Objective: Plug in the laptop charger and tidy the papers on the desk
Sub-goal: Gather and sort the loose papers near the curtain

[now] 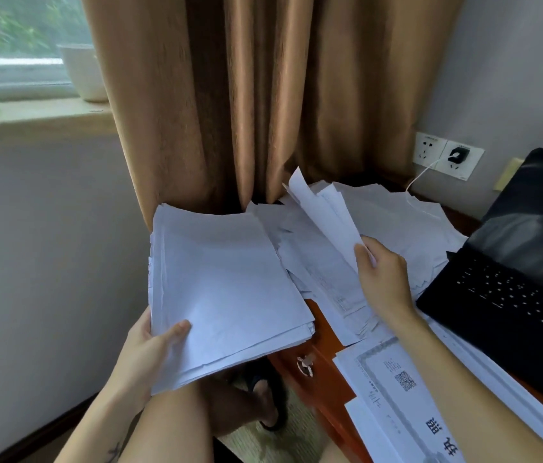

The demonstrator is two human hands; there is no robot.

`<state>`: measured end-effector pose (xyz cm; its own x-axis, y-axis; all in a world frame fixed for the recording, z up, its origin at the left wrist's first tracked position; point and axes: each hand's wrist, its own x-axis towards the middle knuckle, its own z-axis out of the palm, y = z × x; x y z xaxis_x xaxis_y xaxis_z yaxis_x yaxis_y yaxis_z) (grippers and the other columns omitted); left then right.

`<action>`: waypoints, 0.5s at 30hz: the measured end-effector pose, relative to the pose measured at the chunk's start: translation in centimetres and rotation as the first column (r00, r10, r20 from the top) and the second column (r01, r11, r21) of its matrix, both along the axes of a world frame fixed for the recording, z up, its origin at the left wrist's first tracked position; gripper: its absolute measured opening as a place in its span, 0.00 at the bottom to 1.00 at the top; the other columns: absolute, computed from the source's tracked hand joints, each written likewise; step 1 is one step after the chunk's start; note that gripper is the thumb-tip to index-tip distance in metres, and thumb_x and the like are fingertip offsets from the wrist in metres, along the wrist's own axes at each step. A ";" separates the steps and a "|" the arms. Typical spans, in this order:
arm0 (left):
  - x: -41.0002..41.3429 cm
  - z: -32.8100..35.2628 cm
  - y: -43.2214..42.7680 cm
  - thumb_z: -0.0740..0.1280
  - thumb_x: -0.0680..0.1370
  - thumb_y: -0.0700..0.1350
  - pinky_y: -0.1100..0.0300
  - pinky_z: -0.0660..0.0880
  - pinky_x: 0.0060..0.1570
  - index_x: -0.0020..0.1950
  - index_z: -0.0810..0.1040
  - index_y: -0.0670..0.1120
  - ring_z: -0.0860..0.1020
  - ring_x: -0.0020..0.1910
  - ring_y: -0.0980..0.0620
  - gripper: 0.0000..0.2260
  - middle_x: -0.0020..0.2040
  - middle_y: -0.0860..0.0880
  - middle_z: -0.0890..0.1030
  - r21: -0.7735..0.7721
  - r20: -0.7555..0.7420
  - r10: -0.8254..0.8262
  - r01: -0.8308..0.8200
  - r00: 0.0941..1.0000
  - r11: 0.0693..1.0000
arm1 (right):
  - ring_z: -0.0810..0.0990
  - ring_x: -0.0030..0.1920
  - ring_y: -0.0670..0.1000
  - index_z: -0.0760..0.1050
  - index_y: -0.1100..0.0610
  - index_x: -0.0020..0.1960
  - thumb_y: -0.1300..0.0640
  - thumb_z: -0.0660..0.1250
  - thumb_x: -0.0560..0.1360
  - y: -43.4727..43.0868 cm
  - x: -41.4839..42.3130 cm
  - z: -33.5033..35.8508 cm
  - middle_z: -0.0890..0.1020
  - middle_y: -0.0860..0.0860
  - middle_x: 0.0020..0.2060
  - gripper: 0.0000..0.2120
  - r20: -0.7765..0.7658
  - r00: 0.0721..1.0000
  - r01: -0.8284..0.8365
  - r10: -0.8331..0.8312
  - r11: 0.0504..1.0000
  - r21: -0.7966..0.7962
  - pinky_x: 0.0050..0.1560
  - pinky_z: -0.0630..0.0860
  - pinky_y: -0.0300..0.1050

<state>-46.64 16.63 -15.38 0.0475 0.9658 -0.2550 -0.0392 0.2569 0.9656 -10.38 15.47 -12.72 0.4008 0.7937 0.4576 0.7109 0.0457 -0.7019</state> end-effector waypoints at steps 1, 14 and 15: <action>0.3 0.1 -0.1 0.70 0.80 0.35 0.51 0.79 0.53 0.62 0.79 0.54 0.85 0.54 0.47 0.16 0.53 0.52 0.88 -0.002 0.009 0.005 -0.005 1.000 1.000 | 0.83 0.50 0.50 0.80 0.57 0.58 0.57 0.60 0.84 0.0 0.0 0.2 0.85 0.51 0.49 0.11 -0.122 0.992 -0.031 0.030 1.000 -0.004 0.51 0.79 0.41; 1.6 1.3 -3.3 0.71 0.80 0.37 0.49 0.80 0.52 0.67 0.78 0.51 0.86 0.54 0.44 0.17 0.57 0.48 0.87 -0.005 0.025 0.094 -0.094 0.995 0.996 | 0.84 0.51 0.51 0.83 0.53 0.57 0.53 0.66 0.81 0.2 -2.8 1.2 0.87 0.48 0.49 0.09 -0.845 0.521 -0.256 0.121 0.967 -0.019 0.48 0.79 0.46; 1.5 1.4 -3.4 0.71 0.80 0.36 0.49 0.80 0.52 0.68 0.77 0.50 0.85 0.55 0.43 0.18 0.58 0.47 0.86 -0.004 0.035 0.103 -0.103 0.994 0.995 | 0.84 0.53 0.51 0.83 0.53 0.59 0.52 0.67 0.81 0.3 -3.2 1.0 0.87 0.48 0.52 0.10 -0.848 0.515 -0.274 0.124 0.962 -0.025 0.52 0.80 0.48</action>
<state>-45.17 13.19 -13.95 -0.0428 0.9655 -0.2568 -0.0993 0.2516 0.9627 -13.59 15.80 -11.76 0.3611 0.9251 -0.1176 -0.2160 -0.0397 -0.9756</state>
